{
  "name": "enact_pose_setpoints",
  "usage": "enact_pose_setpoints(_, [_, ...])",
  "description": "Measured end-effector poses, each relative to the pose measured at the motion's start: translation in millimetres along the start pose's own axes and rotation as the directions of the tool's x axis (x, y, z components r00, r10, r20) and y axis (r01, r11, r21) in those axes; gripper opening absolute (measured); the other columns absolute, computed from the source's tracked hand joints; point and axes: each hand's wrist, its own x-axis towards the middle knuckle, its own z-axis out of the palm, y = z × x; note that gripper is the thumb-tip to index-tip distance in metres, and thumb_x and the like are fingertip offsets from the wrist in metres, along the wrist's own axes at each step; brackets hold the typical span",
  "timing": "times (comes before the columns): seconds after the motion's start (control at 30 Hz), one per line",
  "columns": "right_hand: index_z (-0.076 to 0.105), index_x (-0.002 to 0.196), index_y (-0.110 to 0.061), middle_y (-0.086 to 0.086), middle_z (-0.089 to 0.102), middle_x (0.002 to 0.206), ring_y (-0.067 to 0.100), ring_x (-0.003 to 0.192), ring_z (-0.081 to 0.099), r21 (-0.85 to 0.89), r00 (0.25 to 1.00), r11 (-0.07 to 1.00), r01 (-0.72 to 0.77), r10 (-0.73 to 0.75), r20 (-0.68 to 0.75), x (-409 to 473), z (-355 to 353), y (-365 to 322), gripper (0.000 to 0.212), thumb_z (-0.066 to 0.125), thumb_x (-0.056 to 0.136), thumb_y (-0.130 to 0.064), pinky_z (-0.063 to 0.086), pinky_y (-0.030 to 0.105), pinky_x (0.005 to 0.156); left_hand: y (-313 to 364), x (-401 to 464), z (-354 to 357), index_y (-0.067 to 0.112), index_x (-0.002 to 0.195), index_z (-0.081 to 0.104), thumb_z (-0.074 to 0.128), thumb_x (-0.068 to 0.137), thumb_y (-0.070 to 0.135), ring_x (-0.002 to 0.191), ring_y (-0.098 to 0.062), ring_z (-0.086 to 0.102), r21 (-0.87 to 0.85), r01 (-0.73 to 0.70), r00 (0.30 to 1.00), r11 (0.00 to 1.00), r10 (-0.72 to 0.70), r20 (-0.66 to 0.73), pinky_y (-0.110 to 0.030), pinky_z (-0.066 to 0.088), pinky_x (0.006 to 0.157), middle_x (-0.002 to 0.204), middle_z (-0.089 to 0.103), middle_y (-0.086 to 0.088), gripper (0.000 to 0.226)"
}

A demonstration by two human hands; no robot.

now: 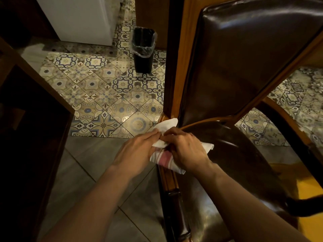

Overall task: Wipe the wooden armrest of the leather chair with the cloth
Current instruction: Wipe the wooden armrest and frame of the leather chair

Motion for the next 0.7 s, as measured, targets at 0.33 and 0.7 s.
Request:
enact_pose_setpoints(0.33, [0.067,0.12,-0.027,0.002,0.058,0.125,0.031,0.101,0.063,0.012,0.995,0.998,-0.067,0.068,-0.069,24,-5,3,0.036,0.058,0.088,-0.011,0.049,0.047,0.082,-10,35,-14,0.033,0.139,0.048,0.059,0.095,0.026,0.125,-0.022,0.052,0.009,-0.026,0.999,1.0,0.026,0.021,-0.04,0.047,0.097,0.145,0.048,0.009,0.046])
enact_pose_setpoints(0.7, [0.06,0.128,-0.028,-0.003,0.061,0.13,0.026,0.114,0.058,-0.012,0.997,0.998,-0.06,0.06,-0.044,-9,5,-7,0.042,0.058,0.087,-0.016,0.042,0.041,0.093,13,2,-6,0.035,0.139,0.047,0.063,0.091,0.027,0.123,-0.021,0.053,0.047,0.055,0.998,0.997,-0.055,0.006,-0.04,0.047,0.096,0.146,0.048,0.008,0.051])
